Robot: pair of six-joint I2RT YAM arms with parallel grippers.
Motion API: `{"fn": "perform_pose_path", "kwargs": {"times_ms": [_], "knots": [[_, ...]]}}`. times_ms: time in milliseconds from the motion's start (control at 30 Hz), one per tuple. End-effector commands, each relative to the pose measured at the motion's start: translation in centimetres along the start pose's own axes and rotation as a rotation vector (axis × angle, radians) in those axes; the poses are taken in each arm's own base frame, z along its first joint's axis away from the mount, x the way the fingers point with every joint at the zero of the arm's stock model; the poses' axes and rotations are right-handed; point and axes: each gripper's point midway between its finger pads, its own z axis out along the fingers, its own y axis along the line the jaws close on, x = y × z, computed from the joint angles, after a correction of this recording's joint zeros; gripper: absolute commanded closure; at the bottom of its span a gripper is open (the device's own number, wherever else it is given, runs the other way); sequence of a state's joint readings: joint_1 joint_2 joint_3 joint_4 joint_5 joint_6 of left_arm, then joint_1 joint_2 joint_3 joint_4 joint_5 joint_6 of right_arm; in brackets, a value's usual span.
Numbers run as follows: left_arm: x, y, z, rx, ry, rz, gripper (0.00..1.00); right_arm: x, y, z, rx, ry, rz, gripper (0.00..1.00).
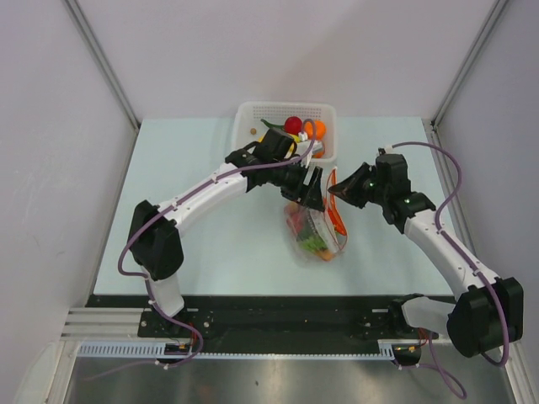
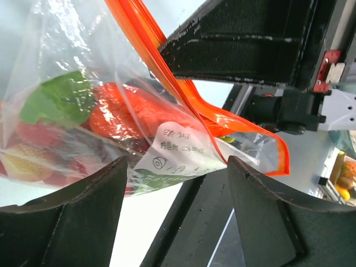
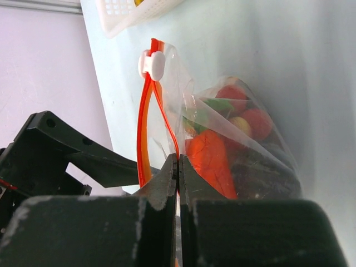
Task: Place the food in the zip-top bag and seal the zipper
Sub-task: Zip the zipper food storage bag at the center of the board.
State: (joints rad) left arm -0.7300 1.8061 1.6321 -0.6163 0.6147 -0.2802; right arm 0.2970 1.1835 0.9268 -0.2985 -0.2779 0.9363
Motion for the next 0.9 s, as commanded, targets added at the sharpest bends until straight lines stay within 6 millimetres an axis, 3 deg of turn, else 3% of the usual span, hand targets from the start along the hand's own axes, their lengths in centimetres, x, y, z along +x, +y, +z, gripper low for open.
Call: {"fn": "perform_pose_path", "kwargs": {"times_ms": [0, 367, 667, 867], "knots": [[-2.4, -1.2, -1.8, -0.021, -0.079, 0.014, 0.23, -2.0, 3.1, -0.1, -0.049, -0.078, 0.004, 1.0], [-4.8, -1.1, -2.5, -0.146, -0.179, 0.003, 0.23, -2.1, 5.3, 0.2, -0.081, -0.069, 0.017, 1.0], [-4.8, -0.5, -2.2, -0.211, -0.253, -0.055, 0.24, -1.6, 5.5, 0.1, -0.095, -0.05, 0.034, 1.0], [-5.0, -1.3, -1.6, -0.201, -0.279, -0.067, 0.23, -1.2, 5.7, 0.0, -0.104, -0.027, 0.073, 1.0]]}}
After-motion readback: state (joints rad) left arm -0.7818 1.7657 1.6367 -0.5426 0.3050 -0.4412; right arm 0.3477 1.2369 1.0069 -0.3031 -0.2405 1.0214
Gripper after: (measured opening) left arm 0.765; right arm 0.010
